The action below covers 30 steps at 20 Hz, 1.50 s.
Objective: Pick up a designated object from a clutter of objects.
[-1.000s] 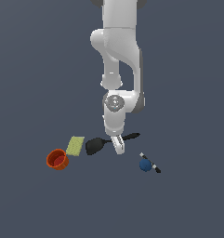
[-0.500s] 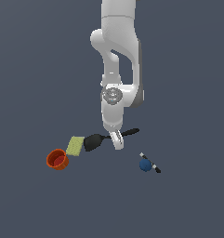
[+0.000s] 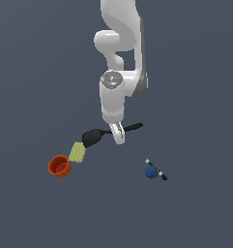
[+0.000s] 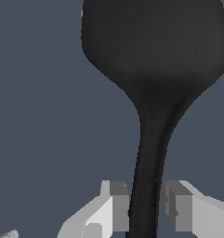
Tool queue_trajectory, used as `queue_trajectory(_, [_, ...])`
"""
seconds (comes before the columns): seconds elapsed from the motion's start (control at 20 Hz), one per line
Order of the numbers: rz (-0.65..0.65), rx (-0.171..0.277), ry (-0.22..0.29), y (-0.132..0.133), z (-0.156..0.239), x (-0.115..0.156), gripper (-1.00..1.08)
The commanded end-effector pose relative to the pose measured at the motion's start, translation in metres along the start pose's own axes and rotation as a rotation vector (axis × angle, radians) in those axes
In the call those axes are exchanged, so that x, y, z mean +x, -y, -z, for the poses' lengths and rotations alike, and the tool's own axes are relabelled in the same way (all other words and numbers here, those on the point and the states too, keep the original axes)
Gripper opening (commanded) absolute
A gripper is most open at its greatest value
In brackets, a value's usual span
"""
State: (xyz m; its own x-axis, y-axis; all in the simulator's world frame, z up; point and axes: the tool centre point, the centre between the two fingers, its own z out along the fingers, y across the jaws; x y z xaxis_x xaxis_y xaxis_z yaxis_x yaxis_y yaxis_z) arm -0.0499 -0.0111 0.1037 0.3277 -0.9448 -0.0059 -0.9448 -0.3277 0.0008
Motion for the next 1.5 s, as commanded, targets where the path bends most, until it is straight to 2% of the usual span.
queue_trajectory(0.0, [0.0,0.001,0.0,-0.008,0.019,0.003,-1.0])
queue_trajectory(1.45, [-0.001,0.0,-0.009,-0.104,0.24,0.034,-1.0])
